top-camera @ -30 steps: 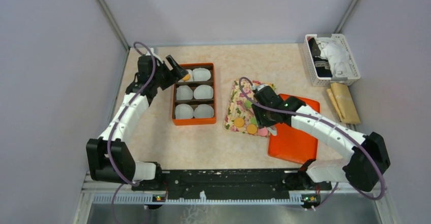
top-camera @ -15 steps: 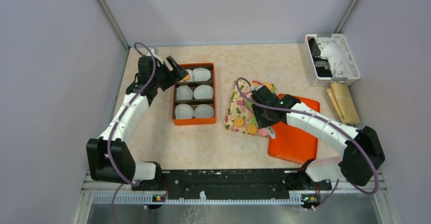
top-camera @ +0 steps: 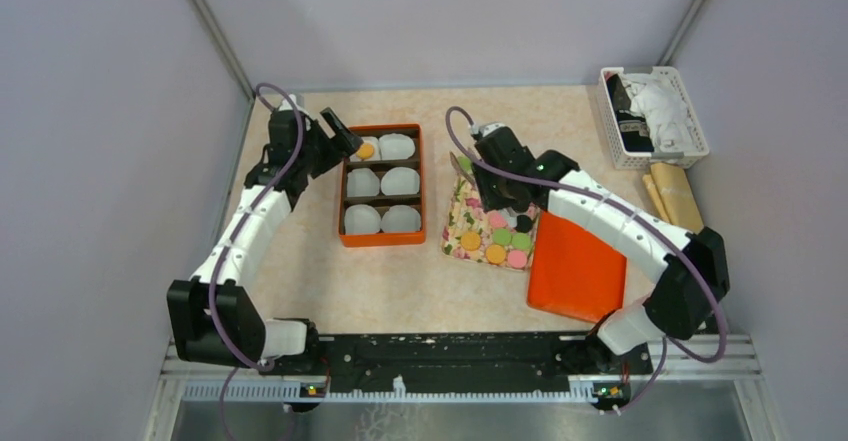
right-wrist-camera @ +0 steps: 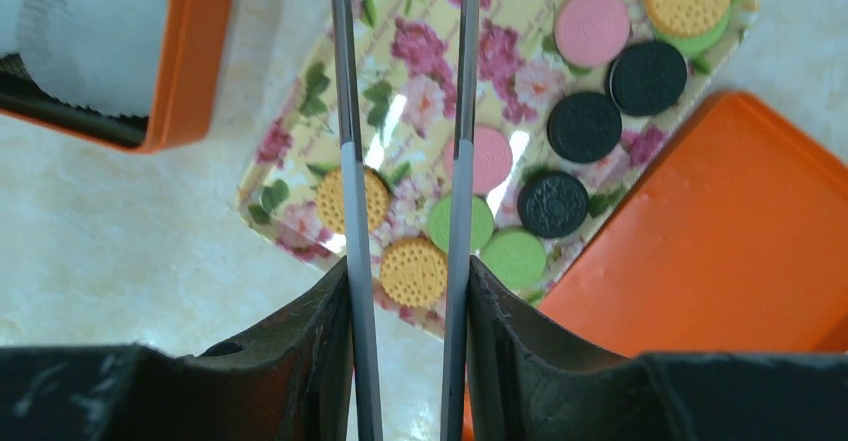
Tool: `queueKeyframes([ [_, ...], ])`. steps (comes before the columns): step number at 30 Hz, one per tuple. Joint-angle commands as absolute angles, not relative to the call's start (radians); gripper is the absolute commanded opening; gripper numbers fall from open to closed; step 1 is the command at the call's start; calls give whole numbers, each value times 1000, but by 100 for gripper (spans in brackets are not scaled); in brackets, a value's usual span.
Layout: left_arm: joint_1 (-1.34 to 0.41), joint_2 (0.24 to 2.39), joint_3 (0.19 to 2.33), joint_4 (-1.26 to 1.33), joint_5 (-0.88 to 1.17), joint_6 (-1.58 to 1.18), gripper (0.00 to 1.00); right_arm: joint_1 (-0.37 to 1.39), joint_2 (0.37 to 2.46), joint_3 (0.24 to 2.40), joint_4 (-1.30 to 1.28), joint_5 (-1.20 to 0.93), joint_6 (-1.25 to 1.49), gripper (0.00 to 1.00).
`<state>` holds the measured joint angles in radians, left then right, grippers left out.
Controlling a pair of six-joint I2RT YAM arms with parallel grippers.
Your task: Pack the cookies
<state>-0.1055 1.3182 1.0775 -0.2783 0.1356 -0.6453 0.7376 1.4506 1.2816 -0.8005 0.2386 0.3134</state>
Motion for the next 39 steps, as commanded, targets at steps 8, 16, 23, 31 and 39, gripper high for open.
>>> queueKeyframes([
  [8,-57,1356,1162,-295,87,-696,88,772,1755,1677,-685,189,216,10],
  [16,-48,1347,1145,-284,67,-658,89,794,1929,1867,-700,156,185,10],
  [23,-44,1359,1137,-281,78,-652,89,797,2049,1935,-698,162,168,10],
  [31,-40,1346,1137,-288,69,-647,90,797,2116,2004,-699,198,150,13],
  [39,-38,1341,1136,-291,74,-640,90,796,2132,2012,-688,215,147,29],
])
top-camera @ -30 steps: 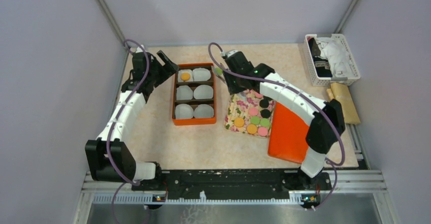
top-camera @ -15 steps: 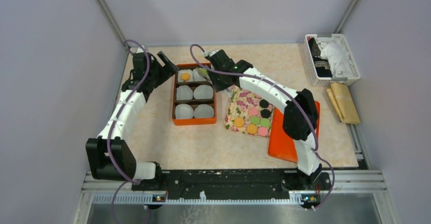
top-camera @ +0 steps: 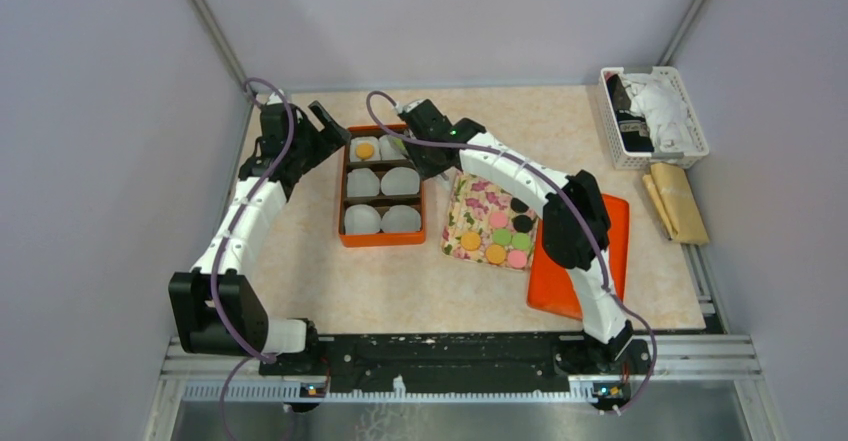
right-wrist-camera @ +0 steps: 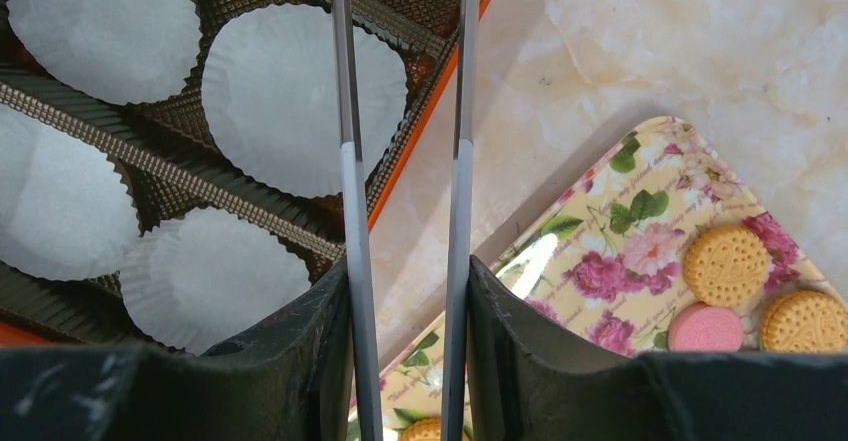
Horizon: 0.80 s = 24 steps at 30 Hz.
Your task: Pack the cookies
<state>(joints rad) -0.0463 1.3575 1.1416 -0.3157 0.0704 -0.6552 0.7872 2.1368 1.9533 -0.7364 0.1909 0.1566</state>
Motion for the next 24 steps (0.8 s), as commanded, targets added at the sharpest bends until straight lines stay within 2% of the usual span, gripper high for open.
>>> queueKeyframes([
  [1,-39,1340,1136,-290,75,-639,90,796,2133,2012,-685,216,148,29],
  [2,-38,1340,1137,-291,76,-640,90,796,2134,2011,-683,217,149,33],
  [6,-38,1338,1136,-290,77,-638,90,797,2142,2017,-681,219,149,40],
  [15,-39,1338,1131,-284,82,-633,90,797,2144,2016,-669,216,155,39],
  [24,-38,1340,1125,-270,94,-643,90,805,1915,1845,-659,233,179,37],
])
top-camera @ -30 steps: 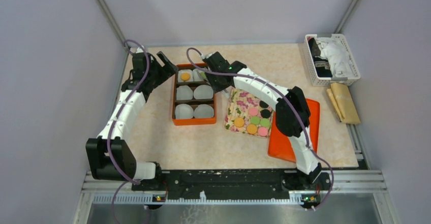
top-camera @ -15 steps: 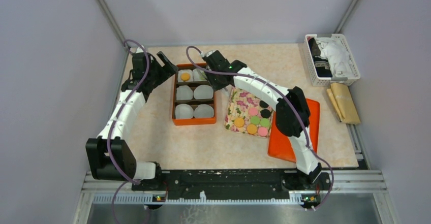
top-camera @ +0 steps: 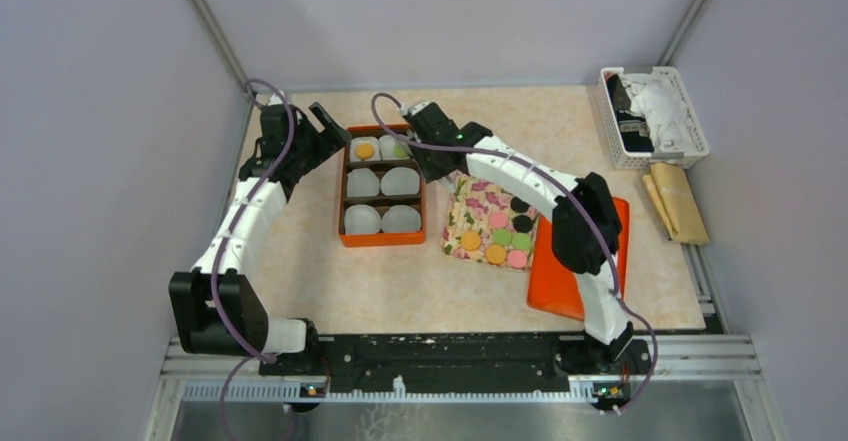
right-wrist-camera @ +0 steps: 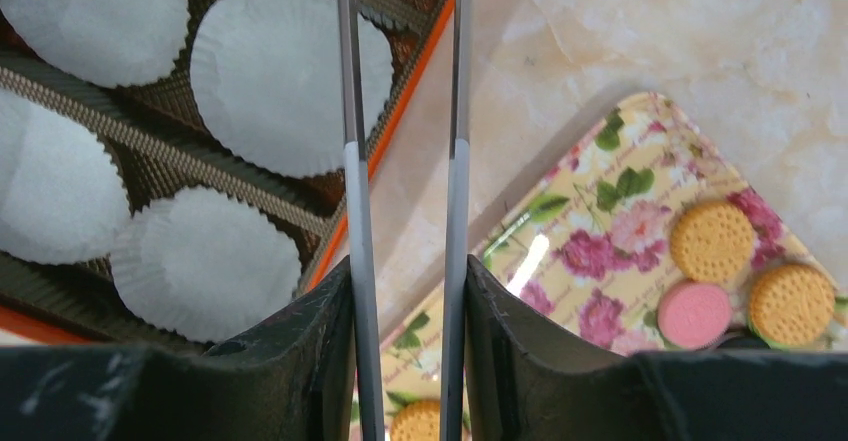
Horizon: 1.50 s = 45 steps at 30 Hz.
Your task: Pack the cookies
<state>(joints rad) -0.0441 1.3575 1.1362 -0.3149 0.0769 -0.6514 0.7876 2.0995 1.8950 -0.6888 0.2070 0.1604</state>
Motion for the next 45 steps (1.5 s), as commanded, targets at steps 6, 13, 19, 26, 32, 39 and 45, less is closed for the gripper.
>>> queueKeyframes([
  [6,-38,1356,1125,-267,131,-654,90,832,1668,1608,-672,276,231,38],
  [13,-38,1354,1128,-273,175,-662,89,849,1410,1327,-732,311,351,40],
  [19,-38,1357,1124,-266,216,-680,88,869,1250,1178,-817,308,465,40],
  [26,-40,1353,1115,-261,240,-688,88,955,1160,1101,-926,349,586,40],
  [32,-40,1353,1106,-247,265,-698,88,954,1218,1105,-984,463,650,46],
  [39,-40,1354,1108,-241,268,-692,88,863,1307,1106,-856,453,586,44],
  [45,-40,1364,1107,-236,274,-687,88,760,1368,1170,-778,440,488,43],
])
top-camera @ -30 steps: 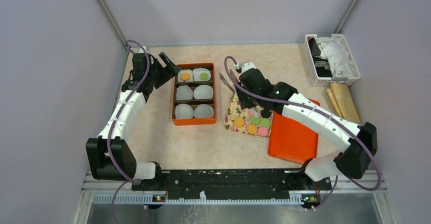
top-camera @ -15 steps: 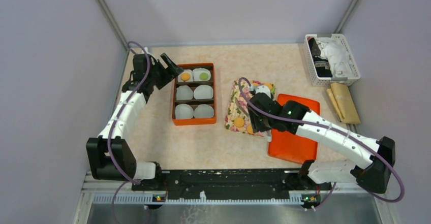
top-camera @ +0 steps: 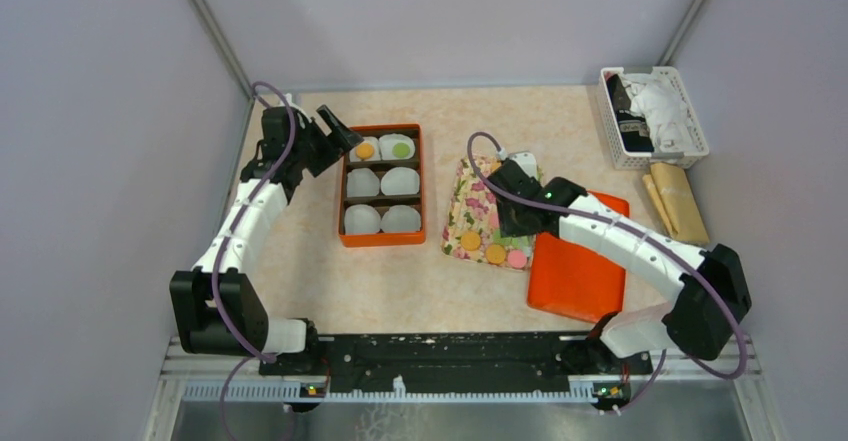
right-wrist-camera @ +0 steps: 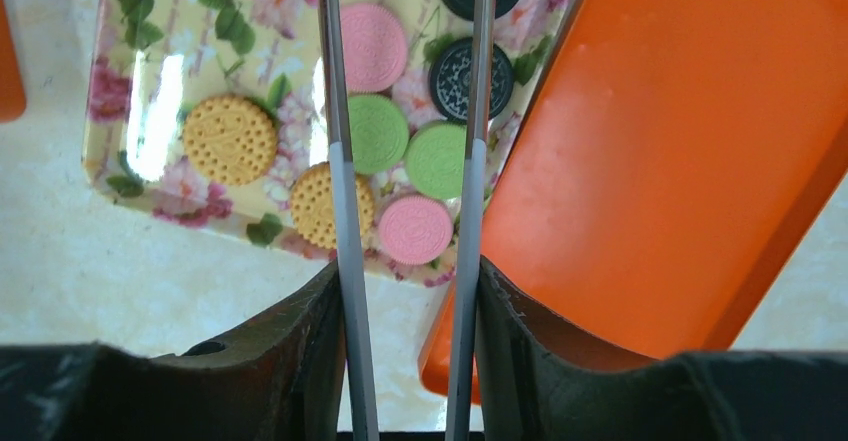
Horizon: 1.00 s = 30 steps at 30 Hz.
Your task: Pack the cookies
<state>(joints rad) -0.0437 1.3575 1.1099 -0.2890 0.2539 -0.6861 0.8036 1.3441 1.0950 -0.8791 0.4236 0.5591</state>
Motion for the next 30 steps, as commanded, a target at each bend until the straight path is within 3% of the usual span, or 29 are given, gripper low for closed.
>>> queueKeyframes([
  [1,-40,1366,1107,-236,274,-686,88,745,1380,1177,-764,431,475,43],
  [11,-40,1378,1106,-237,261,-677,88,689,1491,1196,-684,373,429,41],
  [30,-40,1389,1097,-224,274,-677,88,672,1500,1202,-722,442,450,43],
])
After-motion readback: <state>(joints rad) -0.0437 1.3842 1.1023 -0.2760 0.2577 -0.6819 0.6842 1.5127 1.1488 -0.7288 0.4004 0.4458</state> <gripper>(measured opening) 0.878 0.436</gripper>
